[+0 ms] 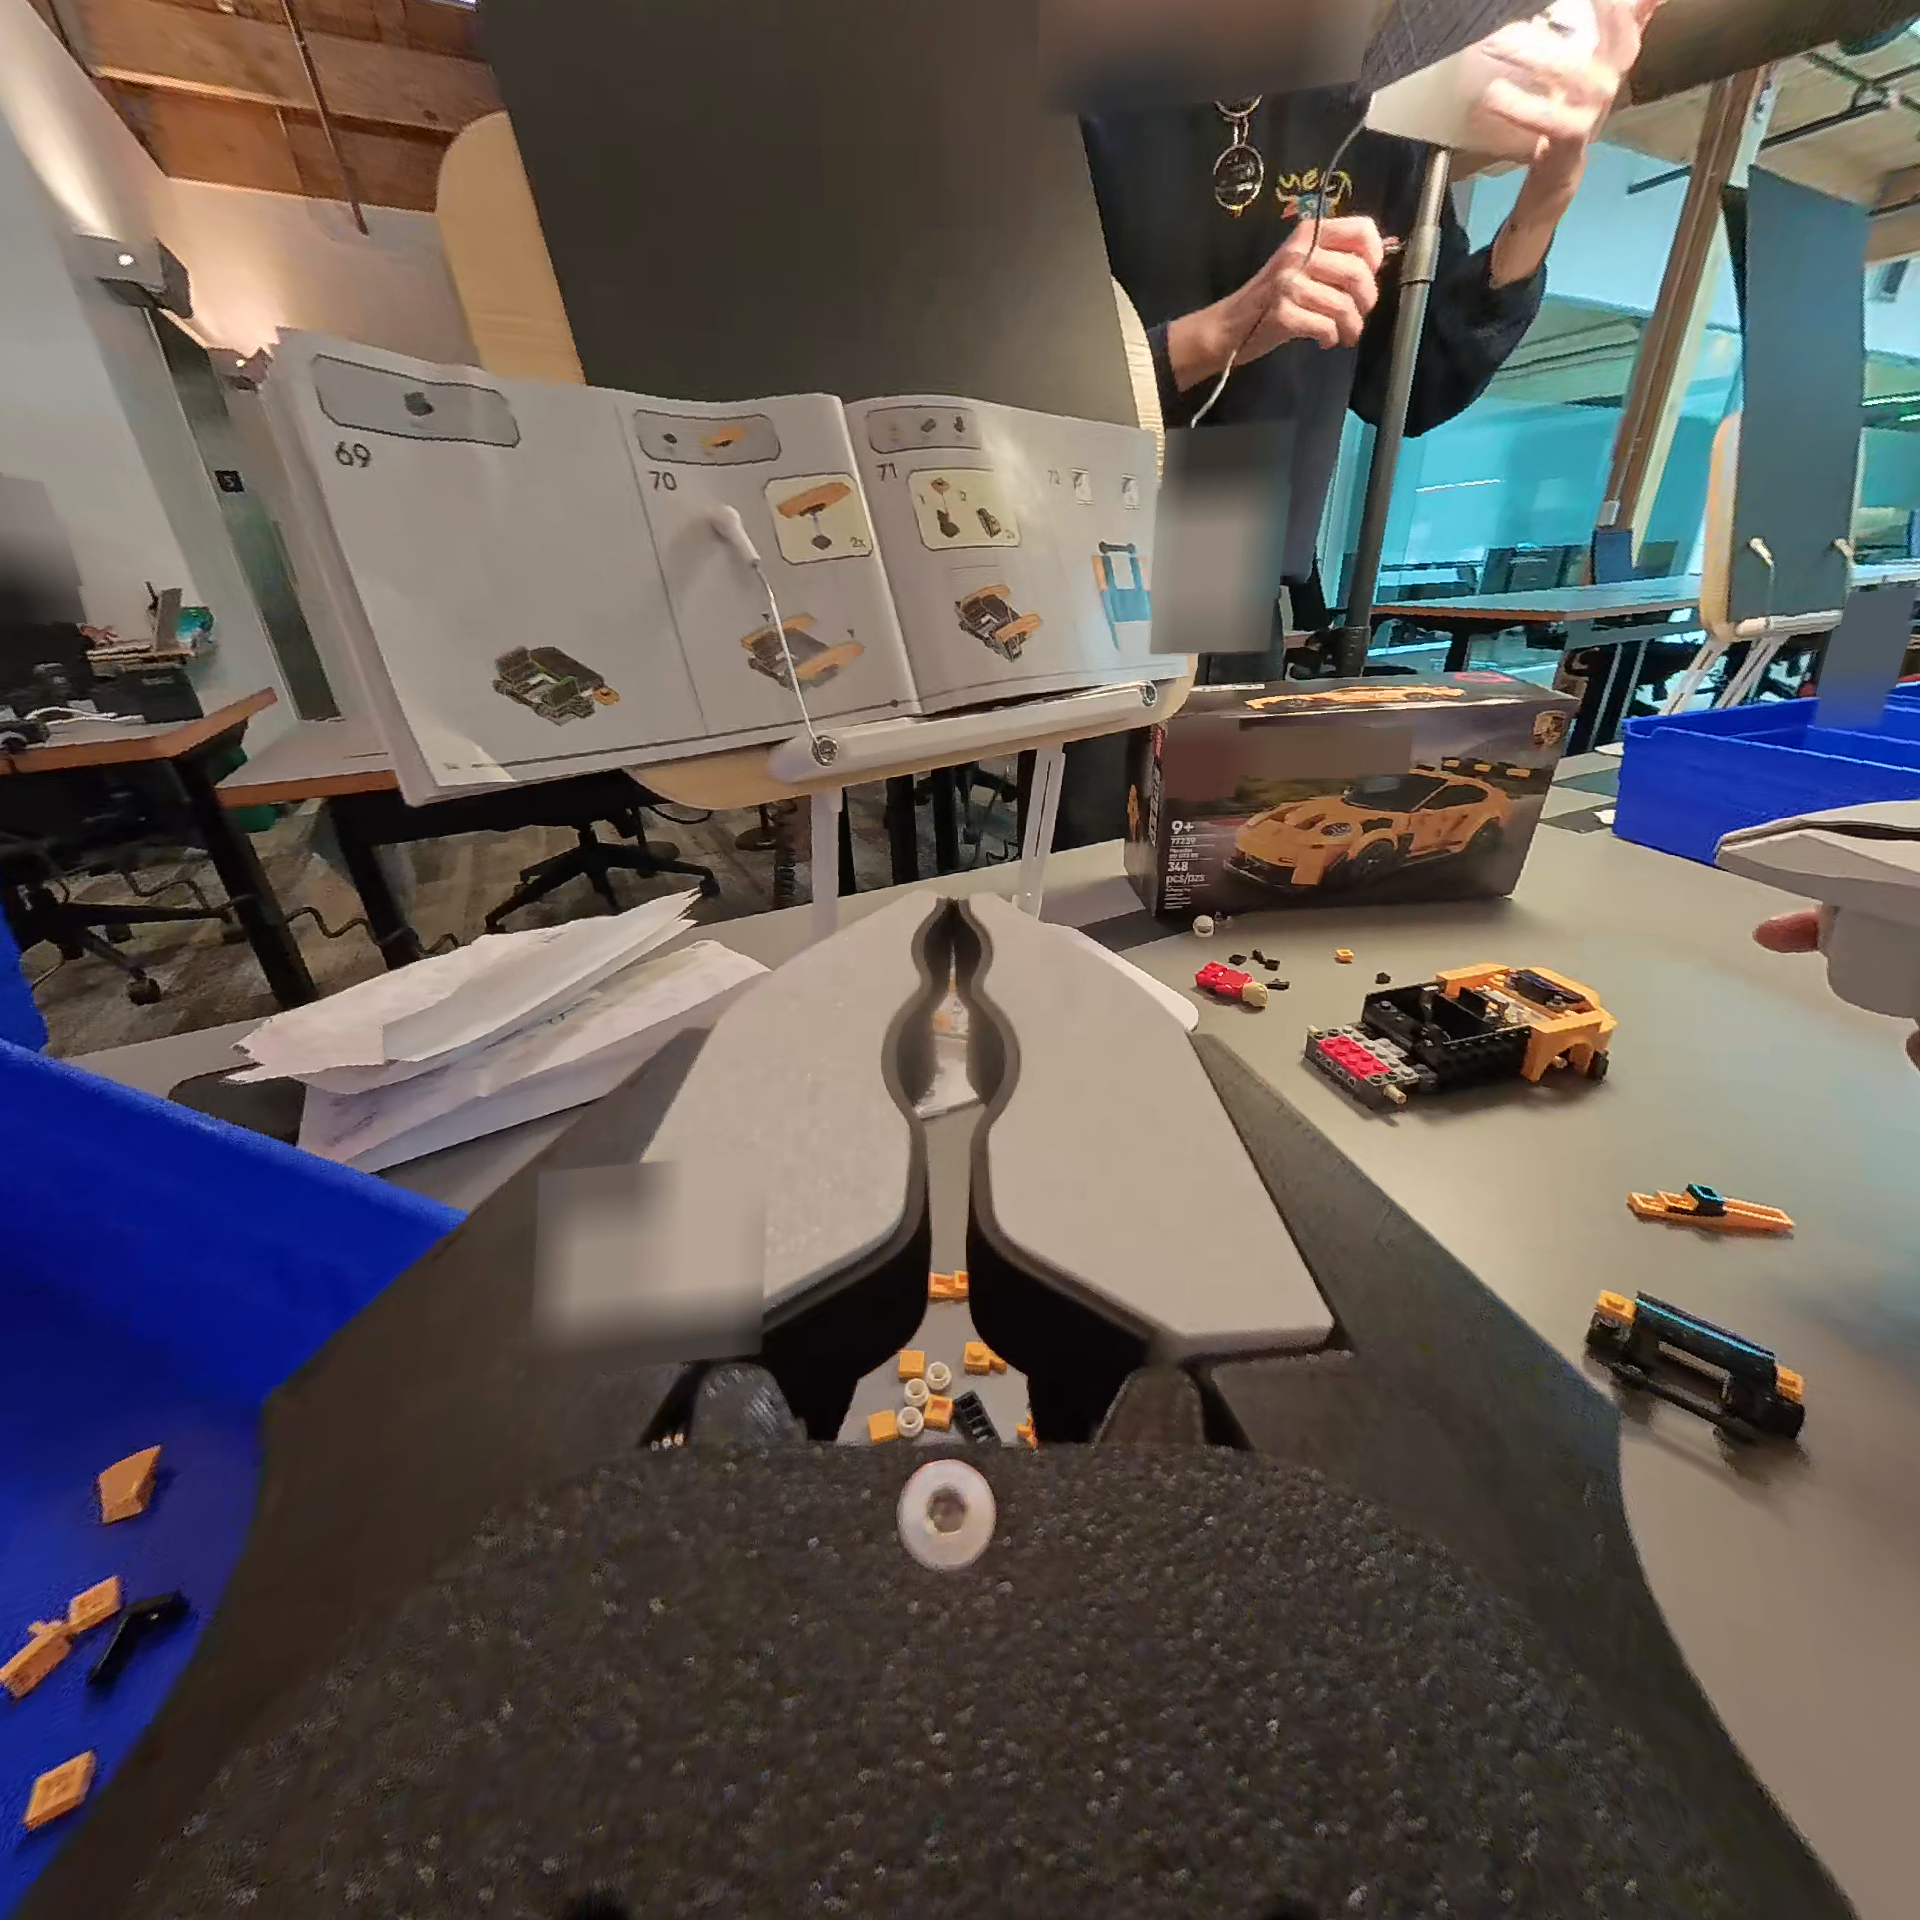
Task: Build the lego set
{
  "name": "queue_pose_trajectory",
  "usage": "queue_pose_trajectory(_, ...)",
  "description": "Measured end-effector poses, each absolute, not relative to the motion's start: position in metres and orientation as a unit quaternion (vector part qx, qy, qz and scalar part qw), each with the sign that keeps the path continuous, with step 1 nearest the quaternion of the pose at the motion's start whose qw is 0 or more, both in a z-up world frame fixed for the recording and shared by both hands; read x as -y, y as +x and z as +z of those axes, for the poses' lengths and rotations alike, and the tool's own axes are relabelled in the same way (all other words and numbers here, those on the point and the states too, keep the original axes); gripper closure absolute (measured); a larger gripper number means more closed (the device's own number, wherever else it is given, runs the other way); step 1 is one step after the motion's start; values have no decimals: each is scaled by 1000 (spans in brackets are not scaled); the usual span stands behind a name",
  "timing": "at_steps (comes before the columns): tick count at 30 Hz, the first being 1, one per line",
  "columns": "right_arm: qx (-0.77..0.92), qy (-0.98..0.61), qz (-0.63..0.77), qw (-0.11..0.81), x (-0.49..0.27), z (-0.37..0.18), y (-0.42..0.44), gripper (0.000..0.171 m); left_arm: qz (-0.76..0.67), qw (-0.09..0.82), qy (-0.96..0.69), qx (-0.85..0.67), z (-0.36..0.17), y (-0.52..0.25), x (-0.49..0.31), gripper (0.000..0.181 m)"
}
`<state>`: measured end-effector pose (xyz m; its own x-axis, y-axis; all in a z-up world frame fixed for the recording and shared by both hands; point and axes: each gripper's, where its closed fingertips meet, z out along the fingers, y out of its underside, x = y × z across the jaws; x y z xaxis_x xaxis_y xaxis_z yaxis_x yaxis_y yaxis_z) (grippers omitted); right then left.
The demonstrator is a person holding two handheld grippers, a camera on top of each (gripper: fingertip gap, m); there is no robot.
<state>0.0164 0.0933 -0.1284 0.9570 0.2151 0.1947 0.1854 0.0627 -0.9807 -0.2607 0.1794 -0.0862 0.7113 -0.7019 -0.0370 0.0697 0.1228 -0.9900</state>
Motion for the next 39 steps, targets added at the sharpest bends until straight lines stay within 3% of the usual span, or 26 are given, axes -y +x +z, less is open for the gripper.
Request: queue_pose_trajectory(39,161,-697,44,698,-92,-135,8,171,-279,658,-637,-289,-122,-244,-183,181)
